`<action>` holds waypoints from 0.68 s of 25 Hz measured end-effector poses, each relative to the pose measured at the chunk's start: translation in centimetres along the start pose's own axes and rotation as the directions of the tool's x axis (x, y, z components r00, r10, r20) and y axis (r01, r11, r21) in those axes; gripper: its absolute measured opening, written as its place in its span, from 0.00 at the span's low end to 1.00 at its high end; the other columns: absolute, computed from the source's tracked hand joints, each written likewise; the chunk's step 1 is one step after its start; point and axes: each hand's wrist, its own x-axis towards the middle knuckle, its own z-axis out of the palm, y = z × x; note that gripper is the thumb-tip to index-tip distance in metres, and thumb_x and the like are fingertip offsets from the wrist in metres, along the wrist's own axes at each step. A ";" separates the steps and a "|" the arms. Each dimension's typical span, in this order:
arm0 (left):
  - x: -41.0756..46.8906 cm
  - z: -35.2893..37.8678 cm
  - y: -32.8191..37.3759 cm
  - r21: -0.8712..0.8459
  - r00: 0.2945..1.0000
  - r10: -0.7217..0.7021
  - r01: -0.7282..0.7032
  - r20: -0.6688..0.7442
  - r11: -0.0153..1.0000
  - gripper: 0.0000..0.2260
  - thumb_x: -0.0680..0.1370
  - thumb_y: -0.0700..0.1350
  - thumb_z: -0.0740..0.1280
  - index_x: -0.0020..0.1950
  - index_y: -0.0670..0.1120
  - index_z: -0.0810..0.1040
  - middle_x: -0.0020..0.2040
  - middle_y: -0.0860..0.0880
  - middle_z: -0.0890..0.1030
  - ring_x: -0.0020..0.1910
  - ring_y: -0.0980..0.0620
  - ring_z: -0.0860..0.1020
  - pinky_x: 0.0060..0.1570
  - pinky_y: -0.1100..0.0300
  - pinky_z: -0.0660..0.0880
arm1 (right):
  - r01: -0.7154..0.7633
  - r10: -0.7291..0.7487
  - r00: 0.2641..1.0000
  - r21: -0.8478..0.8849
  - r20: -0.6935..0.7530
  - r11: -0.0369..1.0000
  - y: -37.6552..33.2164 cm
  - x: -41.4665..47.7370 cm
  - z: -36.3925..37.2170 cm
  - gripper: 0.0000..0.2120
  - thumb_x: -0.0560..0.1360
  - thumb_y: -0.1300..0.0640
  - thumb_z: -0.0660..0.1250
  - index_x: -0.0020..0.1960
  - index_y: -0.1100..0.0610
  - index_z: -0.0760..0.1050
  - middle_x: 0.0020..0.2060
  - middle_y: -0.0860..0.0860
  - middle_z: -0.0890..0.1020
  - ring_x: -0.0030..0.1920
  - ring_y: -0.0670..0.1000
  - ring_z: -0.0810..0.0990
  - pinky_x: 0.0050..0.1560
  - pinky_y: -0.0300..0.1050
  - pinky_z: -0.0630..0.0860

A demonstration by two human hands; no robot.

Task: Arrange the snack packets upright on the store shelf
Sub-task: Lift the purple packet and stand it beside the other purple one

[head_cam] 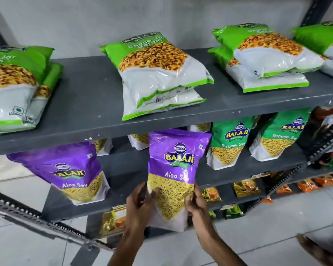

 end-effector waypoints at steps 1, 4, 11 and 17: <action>-2.0 -0.3 0.4 -0.003 1.000 0.010 -0.010 0.005 1.000 0.09 0.73 0.38 0.73 0.51 0.47 0.84 0.41 0.52 0.88 0.38 0.58 0.82 0.39 0.62 0.79 | 0.009 -0.008 1.000 -0.010 0.021 1.000 -0.9 -1.5 -0.7 0.30 0.65 0.52 0.75 0.66 0.49 0.73 0.50 0.45 0.84 0.49 0.43 0.81 0.47 0.32 0.77; -7.1 -1.1 1.7 0.038 0.998 0.050 -0.051 0.038 0.998 0.16 0.67 0.39 0.78 0.54 0.47 0.83 0.41 0.52 0.88 0.37 0.59 0.83 0.37 0.67 0.79 | 0.034 -0.031 0.998 -0.055 0.052 0.998 -2.9 -6.1 -2.6 0.34 0.59 0.45 0.80 0.65 0.41 0.75 0.52 0.40 0.85 0.52 0.37 0.81 0.50 0.29 0.77; -12.8 -2.2 3.2 -0.010 0.993 0.114 -0.114 -0.017 0.993 0.33 0.56 0.54 0.80 0.57 0.42 0.82 0.42 0.48 0.87 0.38 0.55 0.83 0.36 0.66 0.79 | 0.089 -0.074 0.985 -0.089 0.154 0.992 -4.2 -9.6 -3.7 0.31 0.63 0.35 0.74 0.65 0.35 0.73 0.66 0.42 0.78 0.74 0.56 0.67 0.70 0.56 0.68; -11.7 -2.3 3.5 0.047 0.993 0.115 -0.115 0.000 0.992 0.19 0.66 0.43 0.79 0.56 0.46 0.83 0.42 0.45 0.87 0.38 0.55 0.83 0.36 0.67 0.78 | 0.051 -0.040 0.981 -0.057 0.190 0.997 -4.4 -8.8 -2.8 0.32 0.69 0.40 0.73 0.71 0.44 0.69 0.71 0.52 0.73 0.73 0.50 0.69 0.67 0.46 0.73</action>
